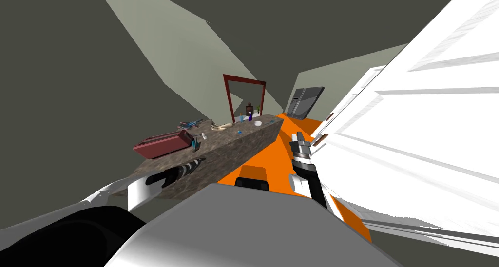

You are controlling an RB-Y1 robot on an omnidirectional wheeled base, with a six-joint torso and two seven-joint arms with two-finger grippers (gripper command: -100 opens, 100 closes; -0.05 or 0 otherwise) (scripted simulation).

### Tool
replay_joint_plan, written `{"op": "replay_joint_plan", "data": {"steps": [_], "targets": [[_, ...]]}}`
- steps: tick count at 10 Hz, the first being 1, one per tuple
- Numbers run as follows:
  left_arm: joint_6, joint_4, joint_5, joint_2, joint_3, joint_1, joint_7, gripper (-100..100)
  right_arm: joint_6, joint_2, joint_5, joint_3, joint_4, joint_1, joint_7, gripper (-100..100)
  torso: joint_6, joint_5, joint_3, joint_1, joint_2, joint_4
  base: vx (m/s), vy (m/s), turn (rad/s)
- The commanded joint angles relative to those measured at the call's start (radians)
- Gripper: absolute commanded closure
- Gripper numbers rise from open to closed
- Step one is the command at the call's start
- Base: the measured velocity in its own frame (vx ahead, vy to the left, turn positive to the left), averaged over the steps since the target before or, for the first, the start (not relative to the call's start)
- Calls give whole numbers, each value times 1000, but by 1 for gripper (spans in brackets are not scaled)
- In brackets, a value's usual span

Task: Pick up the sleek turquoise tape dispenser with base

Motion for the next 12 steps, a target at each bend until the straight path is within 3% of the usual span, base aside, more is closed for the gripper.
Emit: {"op": "replay_joint_plan", "data": {"steps": [1,2,5,10,12], "targets": [[22,11,-6,30,-6,-1,-10,-100,0,0,0,0,0,0,0,0,0,0,0,0,0,0,72,15,-22],[36,32,-2,70,-9,8,-13,-100,0,0,0,0,0,0,0,0,0,0,0,-1,0,0,70,11,-35],[49,52,0,121,-12,17,-16,-100,0,0,0,0,0,0,0,0,0,0,1,-1,1,0,55,19,-20],[98,132,1,297,-20,49,-33,-100,0,0,0,0,0,0,0,0,0,1,-2,4,-4,-1,118,57,-36],[98,132,1,297,-20,49,-33,-100,0,0,0,0,0,0,0,0,0,1,-2,1,-2,-1,63,26,-7]]}}
